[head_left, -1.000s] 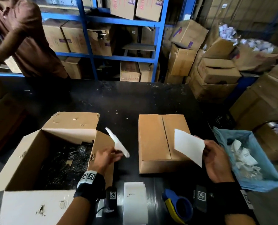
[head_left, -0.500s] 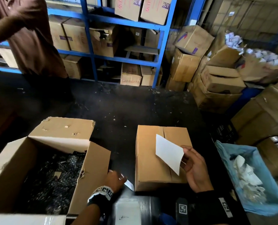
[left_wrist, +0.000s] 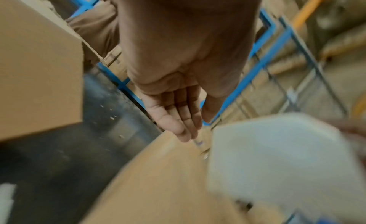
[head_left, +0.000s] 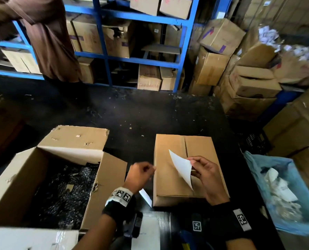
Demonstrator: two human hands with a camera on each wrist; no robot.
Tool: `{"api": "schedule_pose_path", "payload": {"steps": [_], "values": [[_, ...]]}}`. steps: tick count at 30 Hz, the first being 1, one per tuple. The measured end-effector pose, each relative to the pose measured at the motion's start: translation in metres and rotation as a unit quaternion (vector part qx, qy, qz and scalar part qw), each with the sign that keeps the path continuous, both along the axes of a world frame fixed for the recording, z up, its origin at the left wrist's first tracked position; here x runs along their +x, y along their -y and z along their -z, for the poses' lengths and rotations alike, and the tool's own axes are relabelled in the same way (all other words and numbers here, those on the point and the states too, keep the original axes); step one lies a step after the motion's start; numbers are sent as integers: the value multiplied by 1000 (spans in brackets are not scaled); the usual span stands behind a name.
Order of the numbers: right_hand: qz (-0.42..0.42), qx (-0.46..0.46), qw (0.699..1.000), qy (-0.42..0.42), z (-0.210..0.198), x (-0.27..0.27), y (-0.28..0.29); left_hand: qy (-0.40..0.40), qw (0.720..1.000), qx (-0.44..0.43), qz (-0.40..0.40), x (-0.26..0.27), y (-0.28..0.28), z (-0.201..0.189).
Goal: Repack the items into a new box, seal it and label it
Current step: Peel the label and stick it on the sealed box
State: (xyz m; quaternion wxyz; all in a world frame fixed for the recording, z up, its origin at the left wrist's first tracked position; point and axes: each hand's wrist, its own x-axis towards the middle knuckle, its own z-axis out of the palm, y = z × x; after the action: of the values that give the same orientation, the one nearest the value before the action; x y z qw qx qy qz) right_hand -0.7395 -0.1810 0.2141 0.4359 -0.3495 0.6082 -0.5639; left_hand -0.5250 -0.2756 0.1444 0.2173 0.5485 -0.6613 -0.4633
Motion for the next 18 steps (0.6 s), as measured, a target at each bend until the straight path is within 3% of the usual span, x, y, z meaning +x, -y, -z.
{"api": "schedule_pose_path", "payload": {"steps": [2,4,6,11,18], "values": [[-19,-19,999,-45,-4,5,-1,-129,989,68,-28,-7,0,-34],[-40,-37,993,-106,-8,10,-3,-187,974,126,-30,-11,-5,-59],[-72,-51,982,-167,-9,15,-8,-204,966,157,-27,-14,-13,-72],[-130,-84,965,-210,-9,24,-26,-231,955,177,-52,-15,-32,-79],[-202,-13,953,-227,-9,26,-53,-255,961,82,-64,-9,-45,-78]]}}
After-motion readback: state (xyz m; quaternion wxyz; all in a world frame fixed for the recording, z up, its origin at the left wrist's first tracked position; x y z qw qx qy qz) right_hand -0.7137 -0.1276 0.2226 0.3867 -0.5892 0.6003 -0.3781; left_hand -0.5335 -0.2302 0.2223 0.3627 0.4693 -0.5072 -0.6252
